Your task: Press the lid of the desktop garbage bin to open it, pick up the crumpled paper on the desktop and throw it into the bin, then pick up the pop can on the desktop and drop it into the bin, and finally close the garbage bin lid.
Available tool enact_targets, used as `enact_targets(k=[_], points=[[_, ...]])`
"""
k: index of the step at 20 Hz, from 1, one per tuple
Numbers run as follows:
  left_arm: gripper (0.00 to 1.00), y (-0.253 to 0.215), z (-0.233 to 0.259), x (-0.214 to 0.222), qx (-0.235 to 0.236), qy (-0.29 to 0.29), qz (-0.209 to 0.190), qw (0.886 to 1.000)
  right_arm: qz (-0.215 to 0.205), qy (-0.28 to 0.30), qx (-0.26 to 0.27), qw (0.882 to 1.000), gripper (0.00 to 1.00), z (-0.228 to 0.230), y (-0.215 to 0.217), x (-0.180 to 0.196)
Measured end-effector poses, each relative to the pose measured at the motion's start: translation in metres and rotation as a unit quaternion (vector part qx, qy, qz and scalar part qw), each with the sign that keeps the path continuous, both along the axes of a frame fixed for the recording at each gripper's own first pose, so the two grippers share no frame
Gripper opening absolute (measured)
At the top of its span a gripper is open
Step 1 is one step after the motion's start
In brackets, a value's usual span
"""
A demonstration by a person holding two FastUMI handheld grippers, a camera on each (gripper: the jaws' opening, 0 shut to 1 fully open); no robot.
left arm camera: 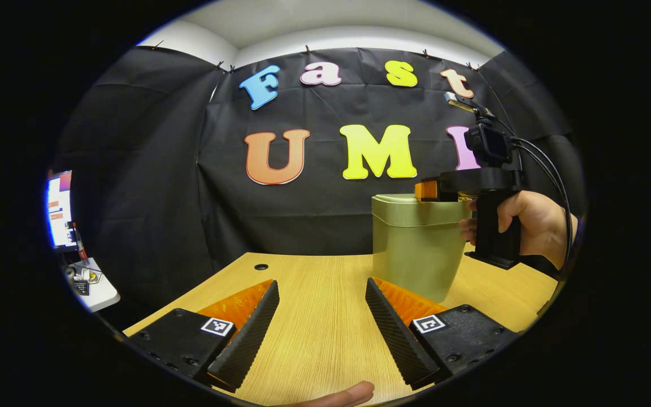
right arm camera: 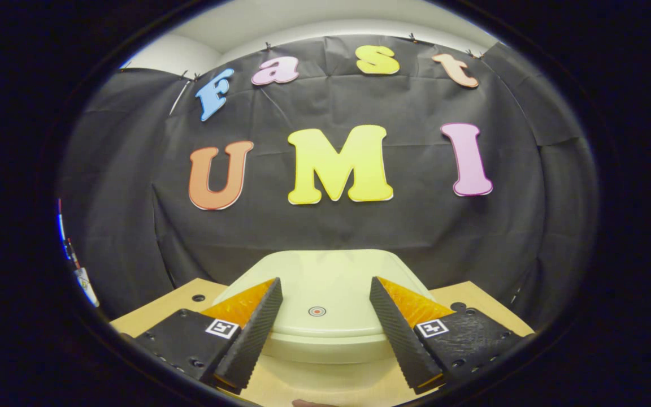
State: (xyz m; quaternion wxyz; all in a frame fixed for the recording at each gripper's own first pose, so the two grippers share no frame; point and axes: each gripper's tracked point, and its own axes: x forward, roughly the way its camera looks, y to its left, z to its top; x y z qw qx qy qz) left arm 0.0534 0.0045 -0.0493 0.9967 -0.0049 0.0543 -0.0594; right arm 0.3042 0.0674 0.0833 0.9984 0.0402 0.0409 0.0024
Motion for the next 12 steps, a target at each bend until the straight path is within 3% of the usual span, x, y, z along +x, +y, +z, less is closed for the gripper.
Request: enact_targets(k=[12], points=[[0.99, 0.004, 0.003, 0.005, -0.001, 0.001, 0.011, 1.000, -0.018, 0.023, -0.007, 1.000, 0.94, 0.006, 0.000, -0.007]])
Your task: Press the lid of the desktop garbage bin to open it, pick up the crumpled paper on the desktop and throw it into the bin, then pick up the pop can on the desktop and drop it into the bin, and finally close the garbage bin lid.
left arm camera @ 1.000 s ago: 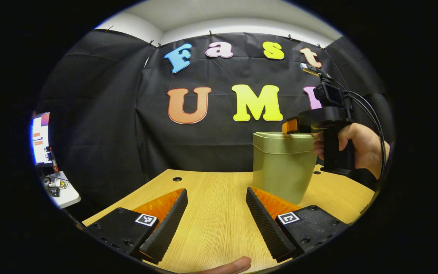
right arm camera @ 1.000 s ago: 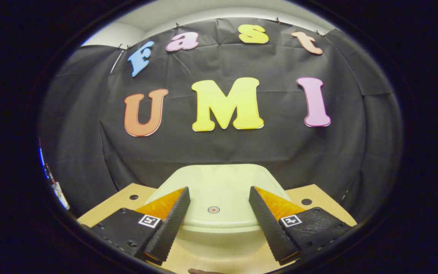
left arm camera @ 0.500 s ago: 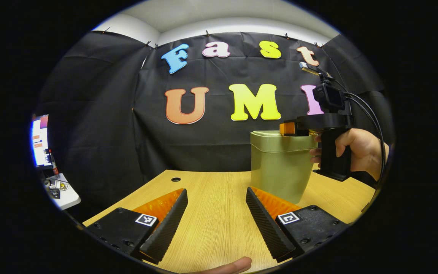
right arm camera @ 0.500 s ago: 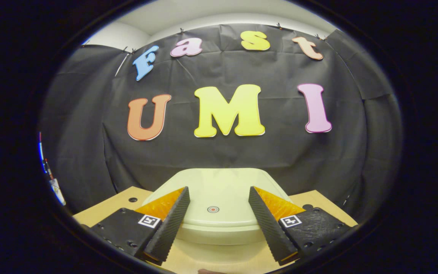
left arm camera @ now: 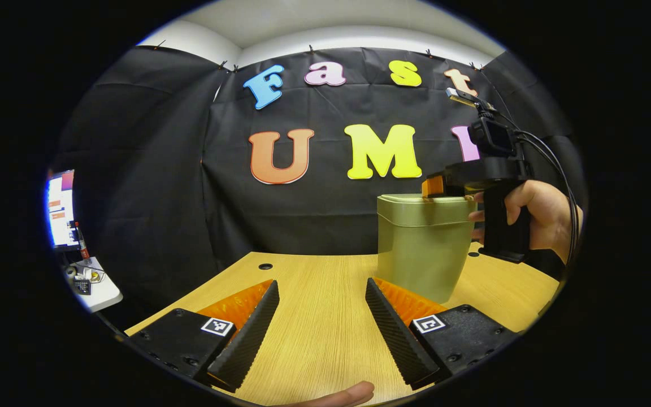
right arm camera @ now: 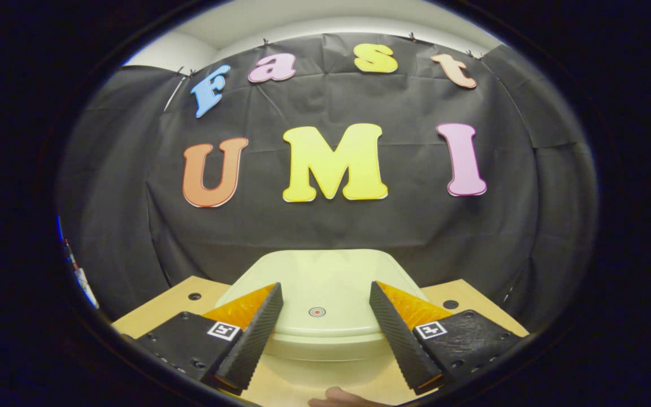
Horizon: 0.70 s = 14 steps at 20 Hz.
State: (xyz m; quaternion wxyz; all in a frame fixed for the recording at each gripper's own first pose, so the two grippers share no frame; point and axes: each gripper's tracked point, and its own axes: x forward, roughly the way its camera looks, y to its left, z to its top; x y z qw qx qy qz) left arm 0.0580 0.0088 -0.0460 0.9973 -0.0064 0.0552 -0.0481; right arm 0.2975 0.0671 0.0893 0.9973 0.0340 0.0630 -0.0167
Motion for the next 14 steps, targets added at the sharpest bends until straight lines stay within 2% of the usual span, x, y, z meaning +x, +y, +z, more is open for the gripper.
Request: enact_targets(k=[4, 8, 14], points=[[0.99, 0.000, -0.003, 0.002, -0.002, 0.002, 0.001, 1.000, 0.019, 0.005, -0.011, 1.000, 0.95, 0.002, 0.000, -0.013], [0.99, -0.004, -0.008, 0.005, 0.005, 0.008, 0.002, 1.000, 0.038, -0.012, -0.030, 0.999, 0.96, 0.007, -0.004, -0.046], [0.99, -0.016, -0.017, 0.001, 0.023, 0.010, 0.000, 1.000, 0.043, -0.046, 0.027, 0.998, 0.96, -0.010, -0.029, -0.118]])
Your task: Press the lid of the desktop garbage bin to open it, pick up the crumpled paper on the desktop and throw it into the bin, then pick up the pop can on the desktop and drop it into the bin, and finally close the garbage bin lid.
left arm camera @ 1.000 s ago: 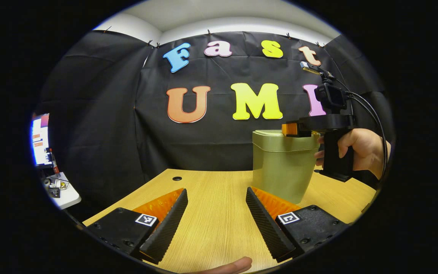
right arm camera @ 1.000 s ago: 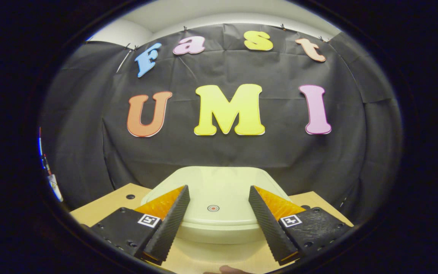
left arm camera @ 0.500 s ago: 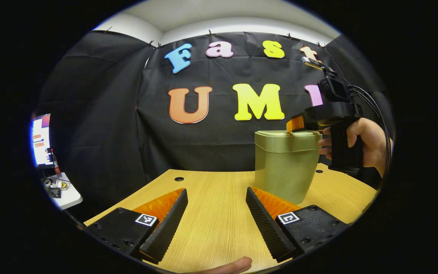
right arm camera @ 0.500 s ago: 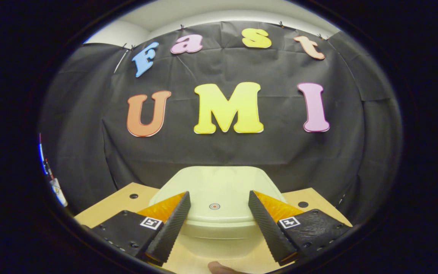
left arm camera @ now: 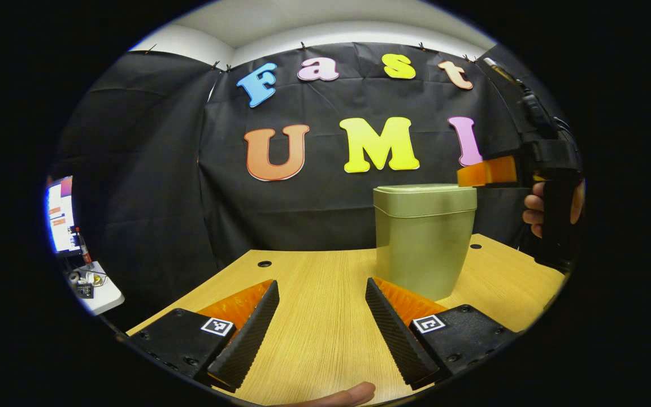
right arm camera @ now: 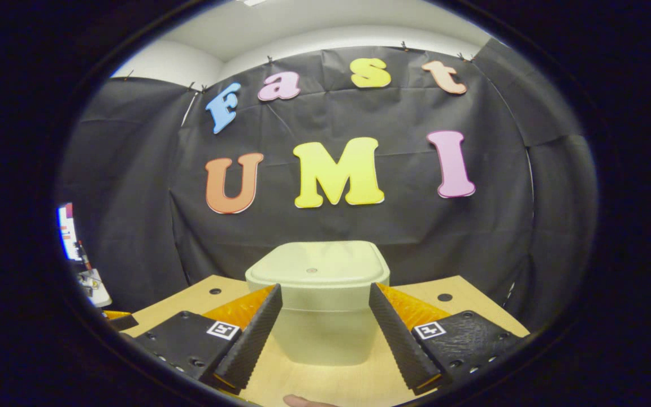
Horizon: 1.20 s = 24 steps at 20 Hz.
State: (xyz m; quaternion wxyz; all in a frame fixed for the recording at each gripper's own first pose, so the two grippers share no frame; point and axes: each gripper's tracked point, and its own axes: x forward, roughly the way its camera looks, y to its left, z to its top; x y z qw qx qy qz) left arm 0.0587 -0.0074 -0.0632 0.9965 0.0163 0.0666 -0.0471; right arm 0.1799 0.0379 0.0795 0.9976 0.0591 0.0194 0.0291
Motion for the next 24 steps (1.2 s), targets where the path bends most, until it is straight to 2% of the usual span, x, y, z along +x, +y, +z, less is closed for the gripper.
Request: enact_targets(k=[3, 7, 8, 10, 13, 15, 19, 24], points=[[0.99, -0.007, 0.010, -0.001, 0.021, -0.024, 0.012, 0.999, -0.023, -0.017, -0.009, 1.000, 0.95, -0.012, -0.032, -0.033], [0.99, -0.033, 0.008, -0.008, 0.025, -0.029, -0.002, 0.999, -0.056, -0.018, -0.012, 0.998, 0.96, -0.037, -0.075, -0.068], [0.99, -0.038, 0.009, -0.010, 0.026, -0.031, -0.003, 0.999, -0.058, -0.010, -0.015, 0.998, 0.99, -0.046, -0.083, -0.076], [0.99, -0.044, 0.013, -0.014, 0.025, -0.038, -0.002, 0.999, -0.057, 0.001, -0.026, 0.998, 0.93, -0.064, -0.094, -0.092], [0.99, -0.051, 0.014, -0.021, 0.013, -0.039, 0.000, 0.999, -0.066, 0.000, -0.040, 0.997, 0.93, -0.078, -0.114, -0.114], [0.99, -0.054, 0.018, -0.028, 0.008, -0.039, 0.002, 0.999, -0.063, -0.013, -0.031, 0.997, 0.96, -0.074, -0.118, -0.126], [0.99, -0.050, 0.031, -0.044, 0.014, -0.053, 0.010, 0.998, -0.068, -0.044, -0.033, 0.996, 0.93, -0.059, -0.124, -0.147], [0.99, -0.052, 0.044, -0.059, 0.016, -0.067, 0.002, 0.998, -0.038, -0.061, -0.059, 0.996, 0.95, -0.055, -0.098, -0.158]])
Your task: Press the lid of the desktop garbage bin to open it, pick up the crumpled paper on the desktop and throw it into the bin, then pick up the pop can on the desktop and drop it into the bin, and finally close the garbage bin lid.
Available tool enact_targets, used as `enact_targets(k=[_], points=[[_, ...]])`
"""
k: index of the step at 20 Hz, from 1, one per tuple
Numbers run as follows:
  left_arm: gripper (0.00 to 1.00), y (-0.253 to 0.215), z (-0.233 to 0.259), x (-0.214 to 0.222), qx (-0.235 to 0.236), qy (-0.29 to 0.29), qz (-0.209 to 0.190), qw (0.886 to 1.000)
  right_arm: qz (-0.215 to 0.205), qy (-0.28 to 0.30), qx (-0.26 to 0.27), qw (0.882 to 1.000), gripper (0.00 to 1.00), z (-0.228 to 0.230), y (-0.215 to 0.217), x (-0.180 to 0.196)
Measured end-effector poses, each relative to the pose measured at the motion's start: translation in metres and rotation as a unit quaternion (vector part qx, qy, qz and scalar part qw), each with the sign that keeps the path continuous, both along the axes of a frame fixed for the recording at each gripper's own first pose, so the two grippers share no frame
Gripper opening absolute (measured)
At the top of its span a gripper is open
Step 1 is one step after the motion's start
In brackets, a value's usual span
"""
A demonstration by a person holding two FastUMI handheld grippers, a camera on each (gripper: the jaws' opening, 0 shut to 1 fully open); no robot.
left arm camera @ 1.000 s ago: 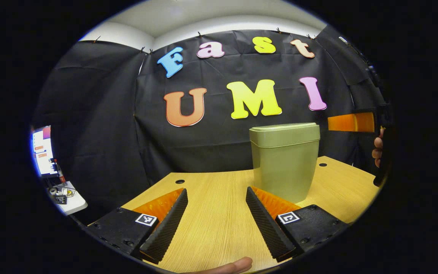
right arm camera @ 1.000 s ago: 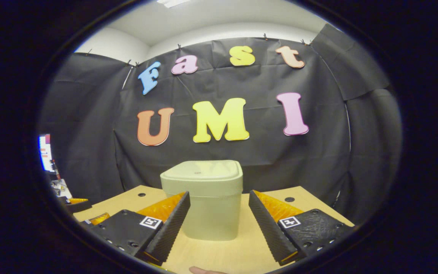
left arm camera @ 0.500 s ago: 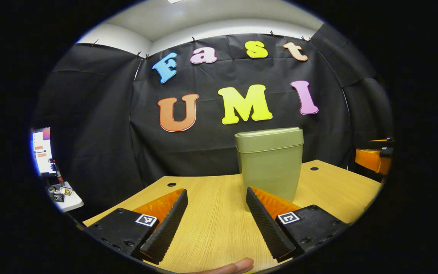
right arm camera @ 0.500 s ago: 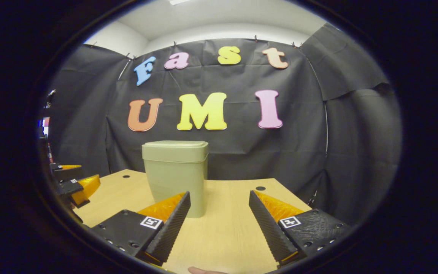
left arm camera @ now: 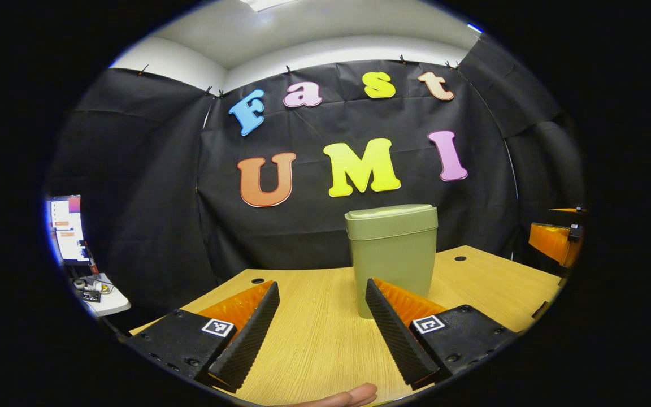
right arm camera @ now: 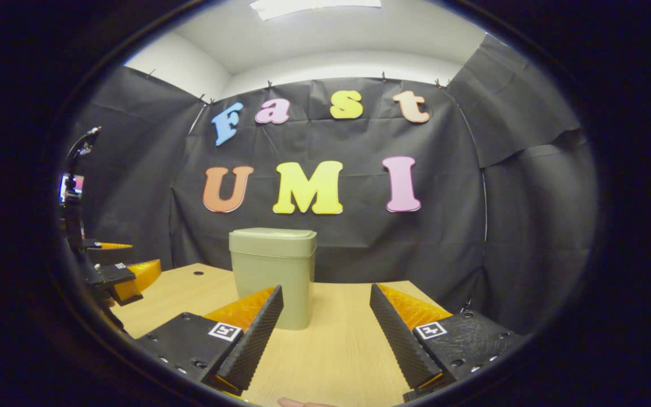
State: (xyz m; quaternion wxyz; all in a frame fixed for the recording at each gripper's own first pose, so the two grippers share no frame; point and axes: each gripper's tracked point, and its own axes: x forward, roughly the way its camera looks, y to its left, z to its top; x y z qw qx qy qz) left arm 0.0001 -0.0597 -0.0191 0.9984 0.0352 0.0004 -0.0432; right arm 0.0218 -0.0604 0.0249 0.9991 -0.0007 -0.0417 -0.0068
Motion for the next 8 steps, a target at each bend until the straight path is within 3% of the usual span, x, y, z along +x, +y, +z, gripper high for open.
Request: enact_targets(k=[3, 8], points=[[0.98, 0.002, 0.004, -0.005, -0.005, -0.004, 0.000, 1.000, 0.003, 0.001, -0.018, 1.000, 0.97, -0.004, 0.008, -0.002], [0.99, 0.004, 0.009, 0.000, -0.010, -0.006, 0.004, 1.000, 0.023, 0.012, 0.008, 1.000, 0.95, -0.009, 0.015, -0.001]])
